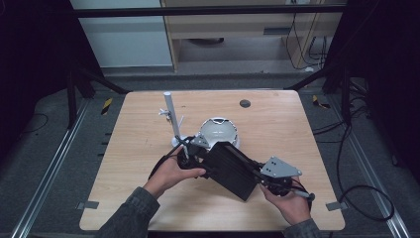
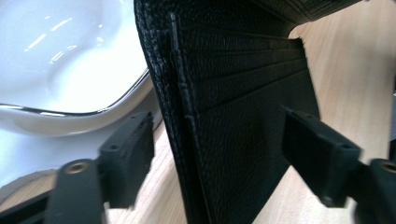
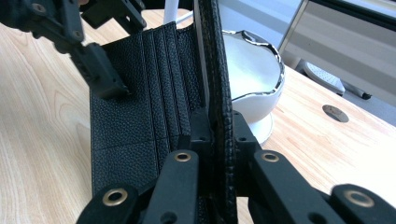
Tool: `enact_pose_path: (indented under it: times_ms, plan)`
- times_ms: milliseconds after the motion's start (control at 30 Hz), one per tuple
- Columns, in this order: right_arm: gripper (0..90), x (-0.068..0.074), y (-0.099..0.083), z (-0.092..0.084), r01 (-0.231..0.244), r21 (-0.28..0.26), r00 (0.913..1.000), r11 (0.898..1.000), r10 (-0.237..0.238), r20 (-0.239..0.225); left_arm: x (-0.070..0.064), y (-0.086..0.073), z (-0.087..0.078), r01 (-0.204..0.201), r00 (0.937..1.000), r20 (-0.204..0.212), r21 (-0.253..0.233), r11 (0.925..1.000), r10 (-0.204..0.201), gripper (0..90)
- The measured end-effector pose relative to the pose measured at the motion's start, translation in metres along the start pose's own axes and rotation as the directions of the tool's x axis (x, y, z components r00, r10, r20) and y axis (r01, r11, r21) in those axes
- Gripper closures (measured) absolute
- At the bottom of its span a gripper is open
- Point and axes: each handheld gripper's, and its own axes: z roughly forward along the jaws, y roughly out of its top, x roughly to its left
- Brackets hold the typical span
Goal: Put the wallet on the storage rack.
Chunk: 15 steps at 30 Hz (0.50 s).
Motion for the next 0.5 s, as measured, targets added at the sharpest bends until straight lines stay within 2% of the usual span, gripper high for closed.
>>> enact_pose_path:
  times_ms: [67,100,200,233,300,367,500]
  plan:
    - [84.1,0.0,0.0,-0.001,0.002,-0.008,1.0,1.0,-0.002,-0.003,0.0,0.002,-0.001,-0.004,0.9997,0.023,-0.002,1.0,0.004,40.0]
    - [84.0,0.0,-0.001,-0.002,0.002,-0.013,1.0,1.0,-0.002,-0.007,-0.002,0.006,-0.005,-0.002,0.9998,0.018,-0.005,1.0,0.002,49.8]
    - [83.6,-0.001,-0.004,-0.004,-0.002,-0.013,0.9998,1.0,0.001,-0.021,-0.006,0.01,-0.009,-0.005,1.0,0.004,-0.022,0.9997,0.005,56.6]
    - [83.5,-0.002,-0.006,-0.006,-0.006,-0.011,0.9998,1.0,0.006,-0.021,-0.011,0.013,-0.013,-0.02,0.9996,0.017,-0.031,0.9993,0.021,58.9]
    - [83.4,-0.003,-0.007,-0.007,-0.008,-0.01,0.9997,1.0,0.008,-0.022,-0.014,0.016,-0.016,-0.021,0.9995,0.023,-0.031,0.9993,0.022,61.8]
    - [82.9,-0.004,-0.013,-0.011,-0.02,0.0,0.9994,1.0,0.02,-0.03,-0.021,0.024,-0.021,-0.028,0.9986,0.044,-0.007,0.9996,0.028,71.5]
    - [81.1,-0.004,-0.019,-0.013,-0.02,0.017,0.9989,1.0,0.021,-0.042,-0.027,0.035,-0.024,-0.013,0.9985,0.053,0.026,0.9996,0.011,78.5]
